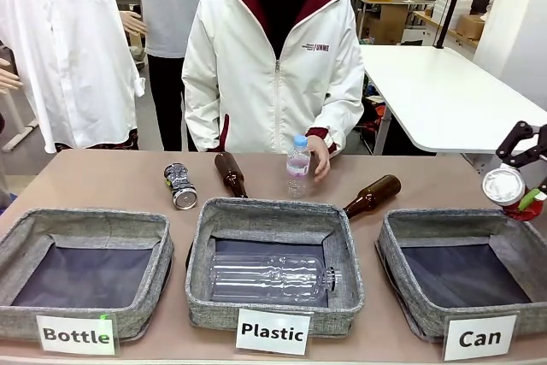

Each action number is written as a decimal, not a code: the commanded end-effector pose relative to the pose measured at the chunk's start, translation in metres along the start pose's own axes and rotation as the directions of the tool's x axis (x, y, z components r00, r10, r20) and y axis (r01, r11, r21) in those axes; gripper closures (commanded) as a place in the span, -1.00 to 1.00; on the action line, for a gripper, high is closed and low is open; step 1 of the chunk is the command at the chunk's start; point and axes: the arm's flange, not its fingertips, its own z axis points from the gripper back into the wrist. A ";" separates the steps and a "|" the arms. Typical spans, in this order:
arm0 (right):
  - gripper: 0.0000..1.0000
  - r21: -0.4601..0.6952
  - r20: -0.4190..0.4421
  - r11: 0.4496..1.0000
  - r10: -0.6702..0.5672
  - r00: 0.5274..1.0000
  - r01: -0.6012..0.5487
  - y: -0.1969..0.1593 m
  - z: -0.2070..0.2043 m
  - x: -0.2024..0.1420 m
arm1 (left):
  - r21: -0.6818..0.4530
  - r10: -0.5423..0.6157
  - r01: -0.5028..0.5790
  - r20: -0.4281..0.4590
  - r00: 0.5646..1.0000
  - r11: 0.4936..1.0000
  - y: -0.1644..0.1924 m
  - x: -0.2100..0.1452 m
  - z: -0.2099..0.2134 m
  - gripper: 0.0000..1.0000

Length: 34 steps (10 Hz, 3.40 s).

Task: Sort the can waste into the basket.
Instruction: Pick up the can waste from the table and place it in the right Fabric basket.

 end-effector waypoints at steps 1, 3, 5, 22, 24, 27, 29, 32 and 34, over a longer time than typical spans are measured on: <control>0.67 -0.026 -0.001 0.995 -0.092 0.996 0.092 -0.008 0.008 0.001 | -0.008 -0.010 0.010 -0.011 1.000 1.000 -0.002 -0.001 0.001 -1.00; -0.76 -0.023 -0.009 0.988 -0.154 0.988 0.154 -0.011 0.009 0.001 | -0.008 -0.010 0.010 -0.011 1.000 1.000 -0.002 -0.001 0.001 -1.00; -1.00 -0.028 -0.018 0.985 -0.173 0.985 0.173 -0.012 0.009 0.002 | -0.008 -0.010 0.010 -0.011 1.000 1.000 -0.002 -0.001 0.001 -1.00; -1.00 0.608 0.190 -0.049 -0.960 -0.205 0.792 -0.054 0.056 -0.031 | -0.008 -0.010 0.010 -0.011 1.000 1.000 -0.002 -0.001 0.001 -1.00; -1.00 0.608 0.190 -0.049 -0.960 -0.205 0.792 -0.054 0.056 -0.031 | -0.008 -0.010 0.010 -0.011 1.000 1.000 -0.002 -0.001 0.001 -1.00; -1.00 0.608 0.190 -0.049 -0.960 -0.205 0.792 -0.054 0.056 -0.031 | -0.008 -0.010 0.010 -0.011 1.000 1.000 -0.002 -0.001 0.001 -1.00; -1.00 0.608 0.190 -0.049 -0.960 -0.205 0.792 -0.054 0.056 -0.031 | -0.008 -0.010 0.010 -0.011 1.000 1.000 -0.002 -0.001 0.001 -1.00; -1.00 0.608 0.190 -0.049 -0.960 -0.205 0.792 -0.054 0.056 -0.031 | -0.008 -0.010 0.010 -0.011 1.000 1.000 -0.002 -0.001 0.001 -1.00; -1.00 0.608 0.190 -0.049 -0.960 -0.205 0.792 -0.054 0.056 -0.031 | 0.000 0.001 -0.001 0.001 1.000 1.000 0.000 0.000 0.000 -1.00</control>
